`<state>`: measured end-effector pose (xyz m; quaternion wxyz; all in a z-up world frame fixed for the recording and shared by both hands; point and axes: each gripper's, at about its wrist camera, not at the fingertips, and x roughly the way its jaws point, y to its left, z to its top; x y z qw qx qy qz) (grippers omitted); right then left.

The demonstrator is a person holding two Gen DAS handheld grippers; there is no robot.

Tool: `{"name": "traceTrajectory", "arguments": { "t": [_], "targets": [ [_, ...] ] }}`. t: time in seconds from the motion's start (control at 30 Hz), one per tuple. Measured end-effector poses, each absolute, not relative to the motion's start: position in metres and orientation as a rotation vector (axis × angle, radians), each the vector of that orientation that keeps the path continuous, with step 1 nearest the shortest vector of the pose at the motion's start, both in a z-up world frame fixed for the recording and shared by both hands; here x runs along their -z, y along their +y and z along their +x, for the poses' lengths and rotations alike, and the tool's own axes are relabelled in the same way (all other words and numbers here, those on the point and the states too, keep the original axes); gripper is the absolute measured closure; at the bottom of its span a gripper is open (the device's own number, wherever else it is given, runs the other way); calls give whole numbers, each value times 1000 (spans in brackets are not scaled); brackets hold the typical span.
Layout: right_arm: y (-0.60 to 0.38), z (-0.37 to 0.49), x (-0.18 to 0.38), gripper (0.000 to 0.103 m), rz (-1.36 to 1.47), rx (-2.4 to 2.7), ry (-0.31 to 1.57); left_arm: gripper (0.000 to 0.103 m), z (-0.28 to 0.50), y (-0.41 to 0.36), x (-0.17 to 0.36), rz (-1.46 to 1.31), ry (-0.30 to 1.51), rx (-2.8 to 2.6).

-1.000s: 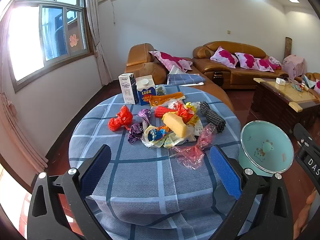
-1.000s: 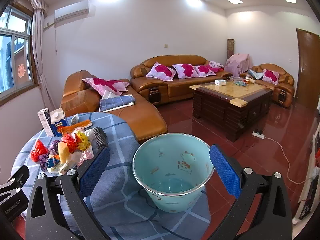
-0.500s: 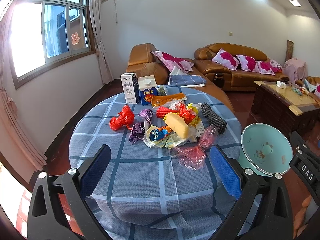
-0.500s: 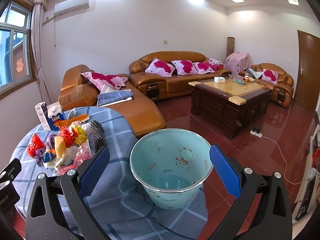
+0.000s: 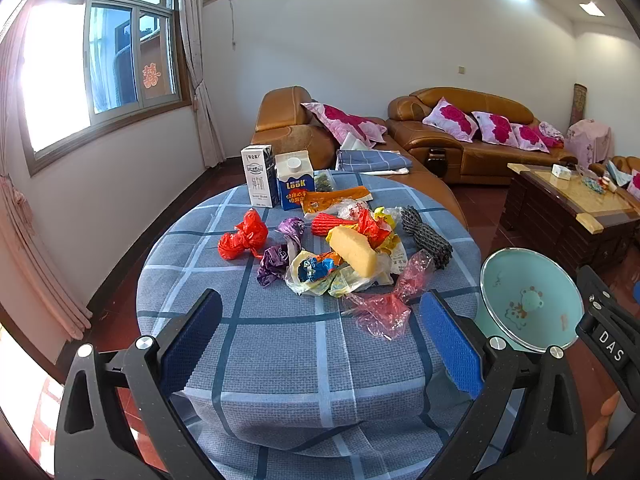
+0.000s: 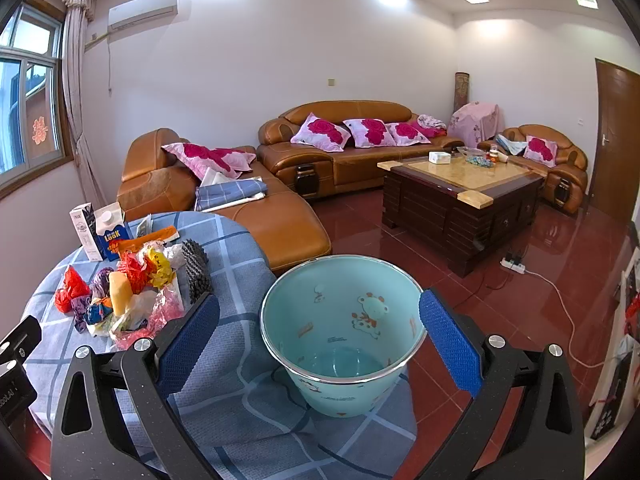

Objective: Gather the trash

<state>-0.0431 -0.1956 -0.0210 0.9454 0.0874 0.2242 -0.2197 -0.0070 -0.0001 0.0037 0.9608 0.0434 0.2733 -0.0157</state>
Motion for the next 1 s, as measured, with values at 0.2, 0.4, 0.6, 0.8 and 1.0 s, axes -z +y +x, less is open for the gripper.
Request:
{"name": "traceTrajectory", "arguments": {
  "t": [0.2, 0.4, 0.6, 0.8, 1.0],
  "targets": [
    [-195, -43, 21, 5, 177, 447, 456, 6, -7, 0, -3, 87, 553, 32],
    [-195, -42, 21, 5, 178, 449, 456, 6, -7, -1, -4, 87, 552, 31],
    [-195, -42, 21, 5, 176, 447, 458, 6, -6, -1, -3, 87, 552, 31],
    [-193, -42, 22, 5, 177, 443, 461, 6, -6, -1, -3, 87, 552, 31],
    [-191, -42, 23, 5, 184, 437, 473, 6, -6, 0, -1, 82, 559, 32]
  ]
}}
